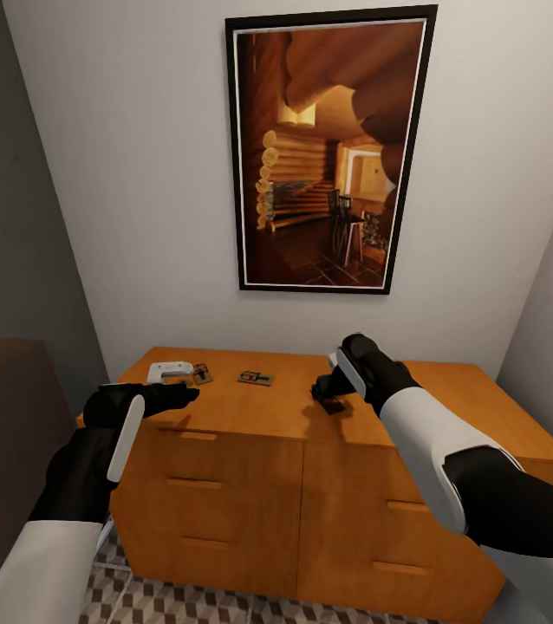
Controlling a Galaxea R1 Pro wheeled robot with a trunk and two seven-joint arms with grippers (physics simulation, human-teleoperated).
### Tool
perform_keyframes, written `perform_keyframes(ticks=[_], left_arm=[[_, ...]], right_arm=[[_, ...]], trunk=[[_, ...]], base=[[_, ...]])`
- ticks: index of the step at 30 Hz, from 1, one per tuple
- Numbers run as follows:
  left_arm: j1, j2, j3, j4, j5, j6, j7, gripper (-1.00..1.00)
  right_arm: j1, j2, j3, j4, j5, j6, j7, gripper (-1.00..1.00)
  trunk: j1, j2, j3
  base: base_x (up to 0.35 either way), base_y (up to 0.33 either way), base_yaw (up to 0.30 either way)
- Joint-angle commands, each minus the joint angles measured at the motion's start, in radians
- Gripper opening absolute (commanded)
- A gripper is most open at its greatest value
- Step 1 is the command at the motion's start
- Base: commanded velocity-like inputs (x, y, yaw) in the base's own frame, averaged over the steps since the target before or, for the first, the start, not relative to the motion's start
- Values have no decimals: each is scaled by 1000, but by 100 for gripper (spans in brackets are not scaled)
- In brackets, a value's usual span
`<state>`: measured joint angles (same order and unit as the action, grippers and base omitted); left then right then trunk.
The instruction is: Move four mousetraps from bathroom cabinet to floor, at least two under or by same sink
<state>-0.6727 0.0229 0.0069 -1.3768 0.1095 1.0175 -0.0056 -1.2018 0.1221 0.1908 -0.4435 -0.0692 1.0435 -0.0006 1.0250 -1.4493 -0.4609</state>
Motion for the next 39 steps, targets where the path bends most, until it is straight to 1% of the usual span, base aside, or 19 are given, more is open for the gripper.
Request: perform_keyframes(ticks=[1,9,10,18,39], left_arm=[[-1,0,1,-1,4,4,-1,100],[-1,0,1,2,4,4,-1,100],[-1,0,1,14,4,4,-1,100],[-1,0,1,29,4,4,-2,100],[-1,0,1,35,3,3,-2,100]], right_arm=[[-1,-1,7,1,-6,4,-1,100],[-1,-1,7,22,-6,4,-1,100],[-1,-1,5,51,-6,4,-1,100],[-1,-2,7,84,-6,4,-1,100],[-1,-3,7,94,-5,4,3,100]], trunk=[[0,-1,-1],[0,-1,-1],[0,-1,-1],[0,-1,-1],[0,-1,-1]], base=[[0,0,0],[0,0,0],[0,0,0],[0,0,0],[0,0,0]])
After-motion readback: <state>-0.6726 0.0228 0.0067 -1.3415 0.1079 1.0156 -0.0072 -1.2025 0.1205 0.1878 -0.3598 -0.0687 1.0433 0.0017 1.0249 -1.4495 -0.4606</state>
